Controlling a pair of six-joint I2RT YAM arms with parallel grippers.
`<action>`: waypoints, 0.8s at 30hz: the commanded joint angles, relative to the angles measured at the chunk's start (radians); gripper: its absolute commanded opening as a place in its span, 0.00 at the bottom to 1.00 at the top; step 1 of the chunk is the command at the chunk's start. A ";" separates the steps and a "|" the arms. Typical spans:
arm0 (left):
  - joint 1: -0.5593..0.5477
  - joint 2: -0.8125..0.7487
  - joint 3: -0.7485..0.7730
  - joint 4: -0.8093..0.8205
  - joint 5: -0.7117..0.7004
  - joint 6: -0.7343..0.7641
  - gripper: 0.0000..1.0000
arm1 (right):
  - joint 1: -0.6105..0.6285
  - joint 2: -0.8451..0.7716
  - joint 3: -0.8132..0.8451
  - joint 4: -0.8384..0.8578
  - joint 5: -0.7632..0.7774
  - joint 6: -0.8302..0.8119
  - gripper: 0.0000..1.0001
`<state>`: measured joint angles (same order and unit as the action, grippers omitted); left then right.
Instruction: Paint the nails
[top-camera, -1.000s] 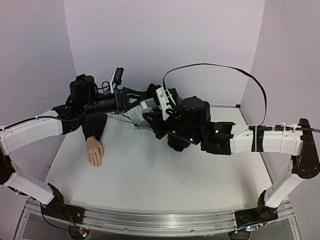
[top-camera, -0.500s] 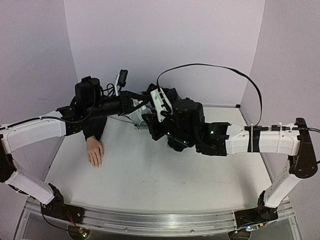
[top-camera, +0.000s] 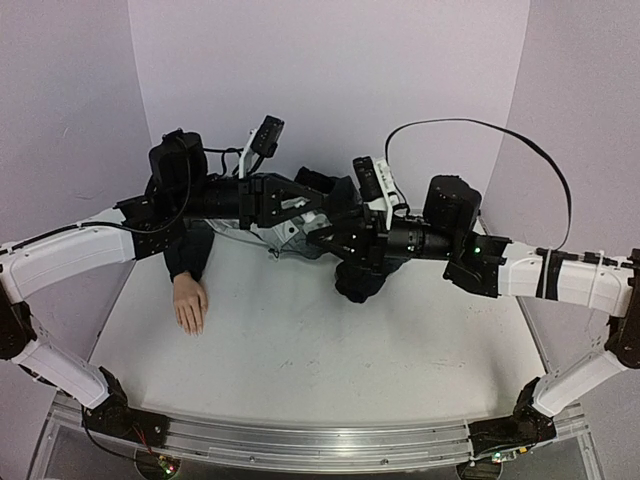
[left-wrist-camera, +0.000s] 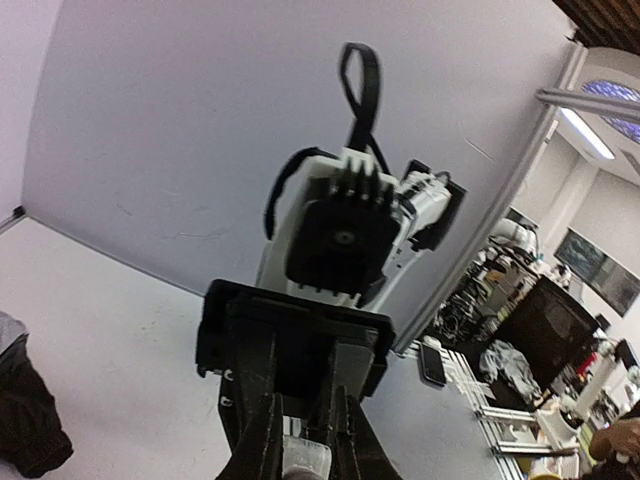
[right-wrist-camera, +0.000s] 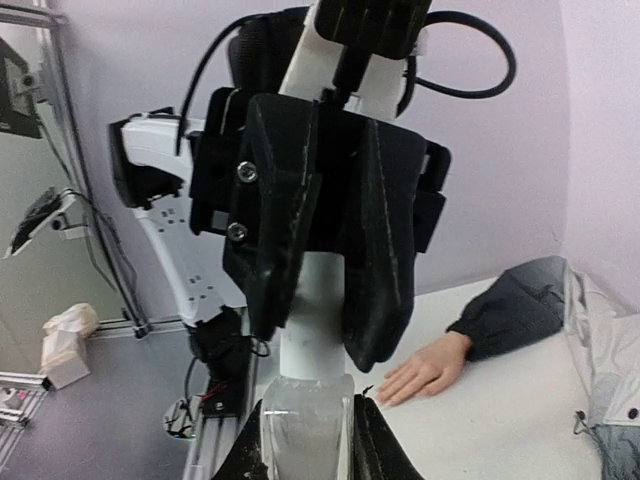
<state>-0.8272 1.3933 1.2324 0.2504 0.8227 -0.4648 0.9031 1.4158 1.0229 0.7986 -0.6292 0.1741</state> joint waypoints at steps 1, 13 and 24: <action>-0.033 0.017 0.054 0.044 0.187 -0.002 0.00 | 0.016 -0.070 -0.028 0.226 -0.255 0.030 0.00; 0.014 -0.063 -0.012 -0.126 -0.053 -0.011 0.89 | 0.004 -0.149 -0.072 -0.080 0.119 -0.113 0.00; 0.013 -0.056 0.045 -0.336 -0.155 0.037 0.65 | 0.007 -0.095 -0.028 -0.147 0.228 -0.140 0.00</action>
<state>-0.8127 1.3357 1.2175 -0.0124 0.6937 -0.4603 0.9058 1.3128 0.9302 0.6155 -0.4381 0.0589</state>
